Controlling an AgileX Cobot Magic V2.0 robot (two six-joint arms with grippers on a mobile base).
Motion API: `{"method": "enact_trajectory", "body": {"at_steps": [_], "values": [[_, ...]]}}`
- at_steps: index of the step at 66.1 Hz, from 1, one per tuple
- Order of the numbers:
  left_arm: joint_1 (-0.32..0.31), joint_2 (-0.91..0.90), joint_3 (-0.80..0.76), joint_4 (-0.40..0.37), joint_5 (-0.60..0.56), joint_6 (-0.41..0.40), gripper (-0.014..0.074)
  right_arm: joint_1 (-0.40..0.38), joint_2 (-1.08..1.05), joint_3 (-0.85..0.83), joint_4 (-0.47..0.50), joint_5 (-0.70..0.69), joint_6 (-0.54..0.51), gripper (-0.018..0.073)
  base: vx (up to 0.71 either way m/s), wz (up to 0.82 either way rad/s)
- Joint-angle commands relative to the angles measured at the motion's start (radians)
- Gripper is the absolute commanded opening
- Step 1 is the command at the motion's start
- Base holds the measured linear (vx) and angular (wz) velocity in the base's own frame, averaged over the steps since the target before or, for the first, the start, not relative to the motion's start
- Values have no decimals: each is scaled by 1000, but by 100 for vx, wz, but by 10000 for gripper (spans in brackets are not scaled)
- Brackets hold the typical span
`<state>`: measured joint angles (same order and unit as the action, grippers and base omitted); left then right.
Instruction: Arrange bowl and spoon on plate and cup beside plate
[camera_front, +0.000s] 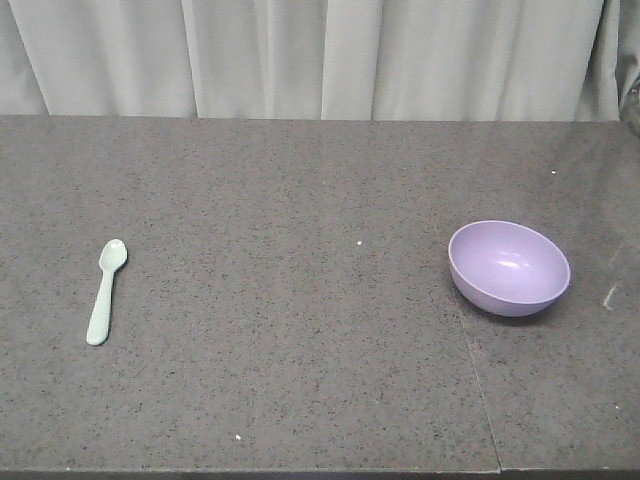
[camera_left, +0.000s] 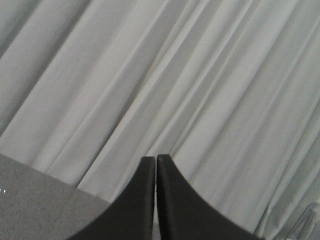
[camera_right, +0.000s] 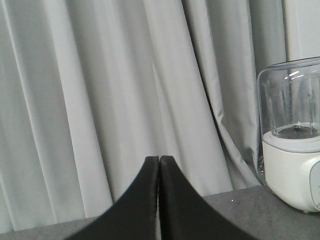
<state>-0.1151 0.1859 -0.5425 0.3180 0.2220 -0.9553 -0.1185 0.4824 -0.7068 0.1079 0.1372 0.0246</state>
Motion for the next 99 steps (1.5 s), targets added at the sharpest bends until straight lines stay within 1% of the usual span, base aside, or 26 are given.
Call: {"method": "enact_trajectory", "body": {"at_steps": [1, 8, 14, 18, 22, 26, 29, 31, 34, 42, 53, 54, 65, 69, 74, 78, 84, 99], "values": [[-29, 91, -30, -88, -60, 90, -7, -2, 12, -31, -18, -88, -14, 6, 0, 0], [-74, 189, -37, -201, -30, 250, -7, -2, 12, -31, -24, -78, -18, 8, 0, 0], [-105, 273, -95, -273, 74, 411, -7, -2, 12, -31, -24, -77, -18, 8, 0, 0], [-108, 326, -159, -298, 158, 517, -7, -2, 12, -31, -24, -77, -40, 8, 0, 0], [-108, 385, -243, -309, 266, 601, -7, -2, 12, -31, -24, -77, -44, 8, 0, 0], [-106, 443, -329, -309, 370, 663, -7, -2, 12, -31, -24, -77, -44, 8, 0, 0], [-105, 477, -384, -308, 414, 697, -7, -2, 12, -31, -24, -77, -44, 8, 0, 0], [-105, 496, -410, -308, 422, 716, -7, -2, 12, -31, -23, -75, -44, 8, 0, 0], [-105, 514, -436, -308, 418, 731, -7, -2, 12, -31, -23, -71, -44, 8, 0, 0], [-105, 534, -457, -309, 381, 731, -6, -2, 12, -31, -23, -62, -44, 10, 0, 0], [-105, 589, -457, -318, 419, 731, 8, -2, 12, -31, -23, -35, -72, 34, 0, 0], [-105, 675, -457, -333, 426, 733, 124, -2, 12, -31, -22, -34, -95, 183, 0, 0], [-105, 719, -457, -332, 421, 732, 280, -2, 12, -31, -22, -44, -95, 392, 0, 0], [-105, 730, -457, -332, 421, 732, 331, -2, 12, -31, -19, -42, -95, 440, 0, 0], [-105, 744, -457, -332, 420, 732, 375, -2, 19, -34, -16, -34, -95, 457, 0, 0], [-105, 755, -457, -332, 419, 732, 394, -2, 42, -63, -16, 28, -95, 456, 0, 0], [-105, 780, -459, -332, 423, 732, 395, -2, 106, -133, -23, 127, -98, 456, 0, 0], [-105, 890, -459, -332, 424, 730, 395, -2, 318, -381, -23, 379, -125, 456, 0, 0]]}}
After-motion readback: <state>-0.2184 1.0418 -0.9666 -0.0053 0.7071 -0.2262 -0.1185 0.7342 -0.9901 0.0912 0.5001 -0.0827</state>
